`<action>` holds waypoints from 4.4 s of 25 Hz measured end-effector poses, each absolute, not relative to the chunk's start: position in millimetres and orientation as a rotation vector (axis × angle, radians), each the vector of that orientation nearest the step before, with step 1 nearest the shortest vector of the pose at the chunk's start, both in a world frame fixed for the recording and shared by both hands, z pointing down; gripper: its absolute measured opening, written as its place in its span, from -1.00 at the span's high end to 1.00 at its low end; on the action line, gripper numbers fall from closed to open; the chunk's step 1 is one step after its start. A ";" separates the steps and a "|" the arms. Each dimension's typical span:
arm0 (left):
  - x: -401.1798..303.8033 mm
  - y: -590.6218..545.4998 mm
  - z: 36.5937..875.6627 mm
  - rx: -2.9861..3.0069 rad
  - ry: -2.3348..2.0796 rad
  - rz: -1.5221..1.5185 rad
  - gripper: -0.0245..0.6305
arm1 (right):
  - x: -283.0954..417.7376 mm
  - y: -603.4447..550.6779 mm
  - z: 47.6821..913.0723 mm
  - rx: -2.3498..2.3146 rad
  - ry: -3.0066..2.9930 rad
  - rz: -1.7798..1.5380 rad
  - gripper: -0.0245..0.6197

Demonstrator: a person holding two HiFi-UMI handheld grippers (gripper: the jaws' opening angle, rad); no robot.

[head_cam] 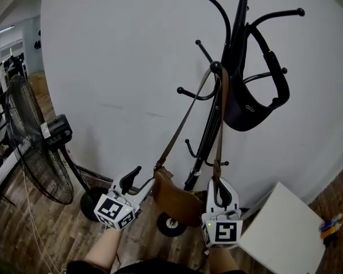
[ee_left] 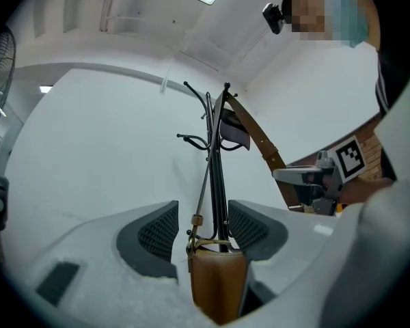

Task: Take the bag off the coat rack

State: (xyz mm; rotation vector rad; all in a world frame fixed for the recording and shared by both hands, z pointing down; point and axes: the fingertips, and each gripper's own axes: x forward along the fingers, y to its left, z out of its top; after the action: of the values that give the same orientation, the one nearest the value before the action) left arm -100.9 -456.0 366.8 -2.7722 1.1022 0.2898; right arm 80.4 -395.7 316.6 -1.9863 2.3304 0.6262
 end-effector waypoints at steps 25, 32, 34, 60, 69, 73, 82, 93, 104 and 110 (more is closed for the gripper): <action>-40.1 -487.3 333.8 -2.807 0.595 0.218 0.88 | 74.5 -379.7 317.2 -2.303 2.119 0.576 0.85; -45.6 -484.7 326.8 -2.826 0.602 0.189 0.88 | 76.7 -375.8 309.7 -2.273 2.112 0.530 0.85; -48.2 -482.4 325.8 -2.830 0.617 0.173 0.88 | 76.3 -375.2 309.2 -2.248 2.129 0.509 0.85; -75.1 -431.3 297.5 -2.730 0.877 0.177 0.87 | 72.5 -335.3 277.1 -1.973 2.272 0.527 0.85; -75.4 -388.2 319.3 -2.753 0.946 0.164 0.87 | 79.2 -303.0 297.8 -1.931 2.343 0.462 0.85; -70.9 -365.9 334.5 -2.777 0.975 0.148 0.87 | 86.9 -285.4 311.5 -1.927 2.375 0.416 0.85; -61.7 -318.3 374.5 -2.845 1.037 0.098 0.87 | 104.1 -247.8 348.6 -1.942 2.421 0.293 0.85; -48.0 -268.4 426.7 -2.939 1.084 0.023 0.87 | 122.8 -205.0 410.2 -1.989 2.444 0.093 0.85; -35.4 -226.3 474.7 -3.063 1.099 -0.039 0.87 | 134.9 -172.3 454.2 -2.033 2.467 -0.025 0.85; -28.4 -209.6 487.1 -3.091 1.087 -0.058 0.87 | 141.1 -157.6 470.6 -2.048 2.469 -0.081 0.85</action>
State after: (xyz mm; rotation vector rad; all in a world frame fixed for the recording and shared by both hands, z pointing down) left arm -28.4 -209.6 487.1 -3.0908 1.0870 -0.0579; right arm 141.1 -157.6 470.6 -2.0484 2.4686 -0.0808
